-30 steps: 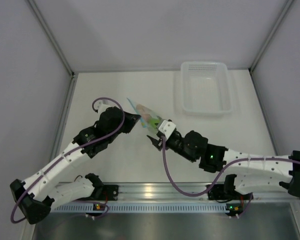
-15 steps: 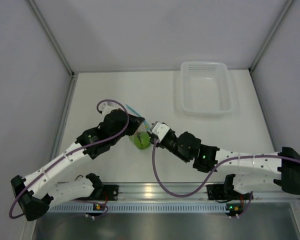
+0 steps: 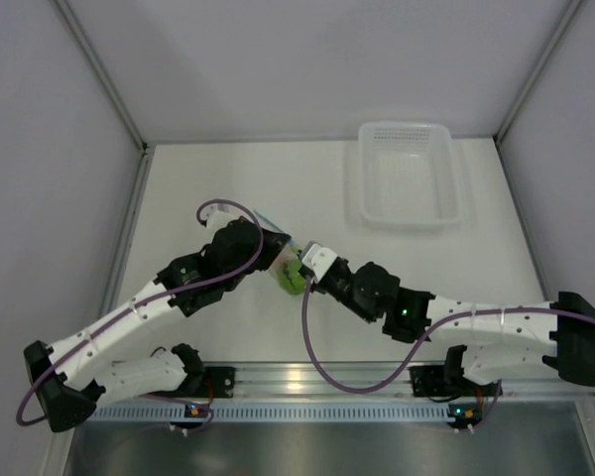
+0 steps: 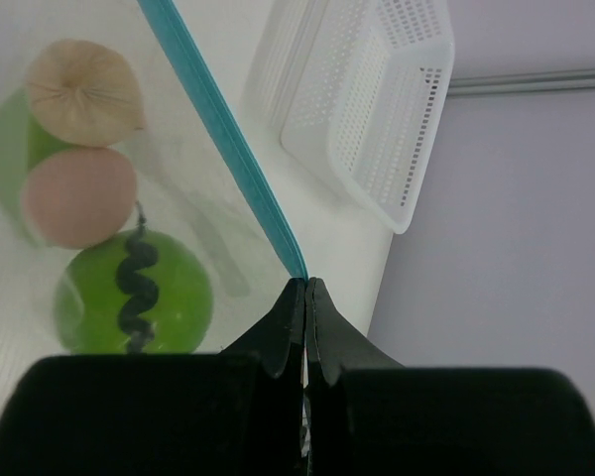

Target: Open the zip-top bag and remove the fake food

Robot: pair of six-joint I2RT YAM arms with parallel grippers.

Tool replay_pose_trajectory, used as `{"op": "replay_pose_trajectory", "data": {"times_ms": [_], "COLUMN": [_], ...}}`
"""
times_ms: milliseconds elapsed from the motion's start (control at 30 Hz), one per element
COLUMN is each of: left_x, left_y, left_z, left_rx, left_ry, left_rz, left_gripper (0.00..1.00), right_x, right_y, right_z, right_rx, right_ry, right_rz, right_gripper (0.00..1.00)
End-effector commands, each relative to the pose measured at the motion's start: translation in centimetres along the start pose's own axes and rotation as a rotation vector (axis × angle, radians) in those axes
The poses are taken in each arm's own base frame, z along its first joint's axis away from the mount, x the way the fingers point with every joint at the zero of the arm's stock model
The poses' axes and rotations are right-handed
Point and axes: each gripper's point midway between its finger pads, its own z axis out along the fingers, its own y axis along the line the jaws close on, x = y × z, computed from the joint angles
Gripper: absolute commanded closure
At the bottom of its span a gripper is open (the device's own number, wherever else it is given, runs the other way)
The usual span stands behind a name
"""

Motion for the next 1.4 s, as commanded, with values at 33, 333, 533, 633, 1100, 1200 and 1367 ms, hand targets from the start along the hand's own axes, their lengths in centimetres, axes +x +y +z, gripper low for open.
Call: {"op": "replay_pose_trajectory", "data": {"times_ms": [33, 333, 533, 633, 1100, 1200, 1367], "left_x": [-0.5, -1.5, -1.9, -1.9, 0.0, 2.0, 4.2], "left_y": [-2.2, -3.3, -4.4, -4.4, -9.9, -10.0, -10.4], "left_z": [-0.9, -2.3, -3.7, -4.1, -9.8, -12.4, -15.2], "left_rx": [0.051, 0.104, 0.16, 0.174, 0.745, 0.968, 1.234], "left_ry": [-0.013, -0.029, -0.018, -0.016, -0.017, 0.003, -0.015], "left_rz": [-0.025, 0.054, 0.122, 0.144, 0.633, 0.821, 1.011], "left_gripper": [1.0, 1.0, 0.8, 0.64, 0.13, 0.16, 0.15], "right_x": [-2.1, -3.4, -5.6, -6.0, -3.9, -3.7, -4.1], "right_y": [-0.1, -0.4, -1.2, -1.6, -1.8, -1.1, -1.4], "right_z": [-0.2, -0.9, -2.0, -2.5, -5.6, -6.9, -8.7], "right_rx": [0.008, 0.0, -0.018, -0.03, -0.181, -0.247, -0.274], "right_ry": [-0.073, -0.061, -0.058, -0.03, 0.231, 0.27, 0.275], "right_rz": [0.029, 0.149, 0.268, 0.294, 0.407, 0.395, 0.386], "right_gripper": [1.0, 1.0, 1.0, 1.0, 1.0, 1.0, 1.0]}}
